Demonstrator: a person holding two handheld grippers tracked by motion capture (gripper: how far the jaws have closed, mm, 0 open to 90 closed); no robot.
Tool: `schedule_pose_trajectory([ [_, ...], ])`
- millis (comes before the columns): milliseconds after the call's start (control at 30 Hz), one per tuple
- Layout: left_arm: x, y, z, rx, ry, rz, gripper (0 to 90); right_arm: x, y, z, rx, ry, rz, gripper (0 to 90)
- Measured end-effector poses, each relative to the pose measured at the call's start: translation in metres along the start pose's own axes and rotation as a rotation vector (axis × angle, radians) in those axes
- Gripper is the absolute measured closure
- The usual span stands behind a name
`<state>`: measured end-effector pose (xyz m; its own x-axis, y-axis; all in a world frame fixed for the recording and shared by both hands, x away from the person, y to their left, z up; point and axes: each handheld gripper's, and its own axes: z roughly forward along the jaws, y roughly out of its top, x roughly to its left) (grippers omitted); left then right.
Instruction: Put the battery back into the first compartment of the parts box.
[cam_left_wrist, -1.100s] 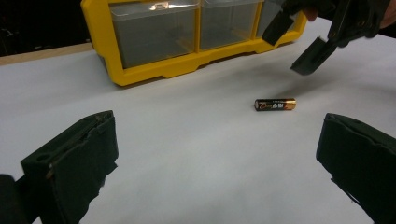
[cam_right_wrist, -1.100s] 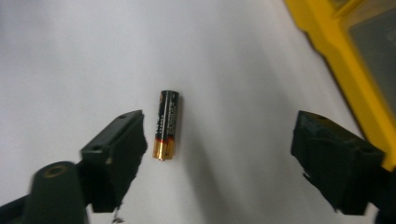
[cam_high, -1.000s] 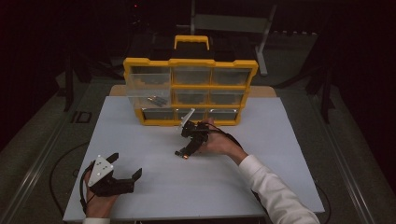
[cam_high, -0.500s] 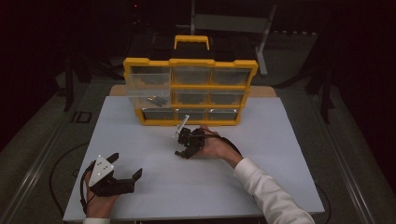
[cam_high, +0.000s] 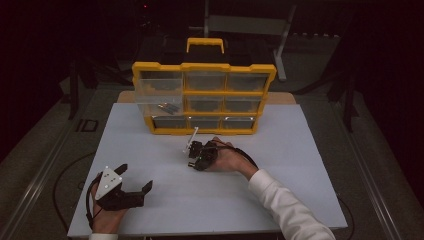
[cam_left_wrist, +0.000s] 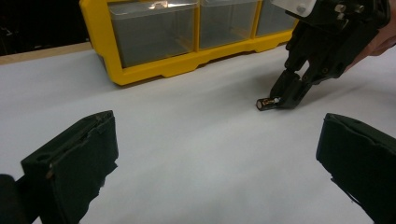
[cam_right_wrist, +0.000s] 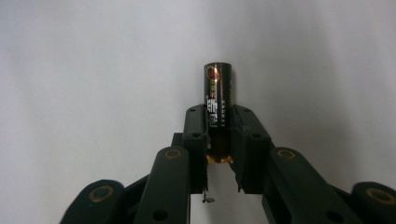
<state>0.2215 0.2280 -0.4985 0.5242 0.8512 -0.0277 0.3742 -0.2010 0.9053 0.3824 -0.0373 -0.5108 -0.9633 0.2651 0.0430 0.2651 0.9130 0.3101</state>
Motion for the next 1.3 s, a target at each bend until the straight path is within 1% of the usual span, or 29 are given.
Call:
schedule_pose_trajectory([
  [100,0.000,0.000,0.000,0.000,0.000,0.000,0.0,-0.002,-0.003,-0.003,-0.007,0.004,-0.019,76.7],
  [133,0.000,0.000,0.000,0.001,0.000,0.000,0.0,-0.002,-0.003,-0.004,-0.010,0.003,-0.006,76.7],
  [233,0.000,0.000,0.000,0.000,0.001,-0.002,0.0,-0.005,-0.004,-0.010,-0.036,0.001,-0.005,76.7],
  [333,0.000,0.000,0.000,0.000,0.000,-0.001,0.0,-0.008,-0.005,-0.020,-0.050,-0.011,0.005,76.7],
  [467,0.000,0.000,0.001,0.001,-0.001,0.001,0.0,-0.013,-0.005,-0.034,-0.071,-0.025,0.005,76.7],
  [500,0.000,0.000,0.001,0.001,-0.001,0.001,0.0,-0.015,-0.005,-0.037,-0.068,-0.032,-0.001,76.7],
  [533,0.000,0.000,0.001,0.001,-0.001,0.001,0.0,-0.015,-0.005,-0.041,-0.080,-0.032,0.009,76.7],
  [567,0.000,0.000,0.001,0.001,-0.001,0.001,0.0,-0.015,-0.005,-0.041,-0.080,-0.032,0.009,76.7],
  [600,0.000,0.000,0.001,0.001,-0.001,0.001,0.0,-0.018,-0.004,-0.050,-0.093,-0.042,0.012,76.7],
  [633,0.000,0.000,0.001,0.001,-0.002,0.000,0.0,-0.020,-0.004,-0.053,-0.098,-0.045,0.001,76.7],
  [667,0.000,0.000,0.001,0.001,-0.002,0.000,0.0,-0.021,-0.003,-0.058,-0.110,-0.045,0.006,76.7],
  [700,0.000,0.000,0.001,0.002,-0.001,0.000,0.0,-0.021,-0.003,-0.058,-0.110,-0.045,0.006,76.7],
  [733,0.000,0.000,0.001,0.001,-0.001,-0.001,0.0,-0.024,-0.001,-0.068,-0.124,-0.059,-0.001,76.7],
  [767,0.000,0.000,0.001,0.001,-0.001,-0.001,0.0,-0.024,-0.001,-0.068,-0.124,-0.059,-0.001,76.7],
  [800,0.000,0.000,0.001,-0.001,-0.001,-0.001,0.0,-0.026,0.001,-0.078,-0.135,-0.067,0.005,76.7],
  [867,0.000,0.000,0.001,0.001,-0.001,-0.001,0.0,-0.027,0.004,-0.086,-0.143,-0.074,0.013,76.7],
  [967,0.000,0.000,0.001,0.000,-0.002,-0.001,0.0,-0.029,0.007,-0.099,-0.156,-0.085,0.009,76.7],
  [1000,0.000,0.000,0.001,0.000,-0.002,-0.001,0.0,-0.029,0.007,-0.099,-0.156,-0.085,0.009,76.7],
  [1033,0.000,0.000,0.001,0.001,-0.002,0.000,0.0,-0.030,0.008,-0.103,-0.164,-0.091,0.002,76.7],
  [1067,0.000,0.000,0.001,0.001,-0.001,-0.001,0.0,-0.032,0.011,-0.113,-0.176,-0.101,0.007,76.7],
  [1133,0.000,0.000,0.001,0.002,-0.001,0.000,0.0,-0.034,0.013,-0.121,-0.194,-0.105,0.011,76.7],
  [1167,0.000,0.000,0.001,0.002,-0.001,0.000,0.0,-0.034,0.013,-0.121,-0.194,-0.105,0.011,76.7],
  [1200,0.000,0.000,0.001,0.002,-0.001,0.000,0.0,-0.037,0.015,-0.130,-0.210,-0.110,0.014,76.7],
  [1300,0.000,0.000,0.000,0.000,-0.001,-0.002,0.0,-0.039,0.018,-0.139,-0.225,-0.125,0.016,76.7],
])
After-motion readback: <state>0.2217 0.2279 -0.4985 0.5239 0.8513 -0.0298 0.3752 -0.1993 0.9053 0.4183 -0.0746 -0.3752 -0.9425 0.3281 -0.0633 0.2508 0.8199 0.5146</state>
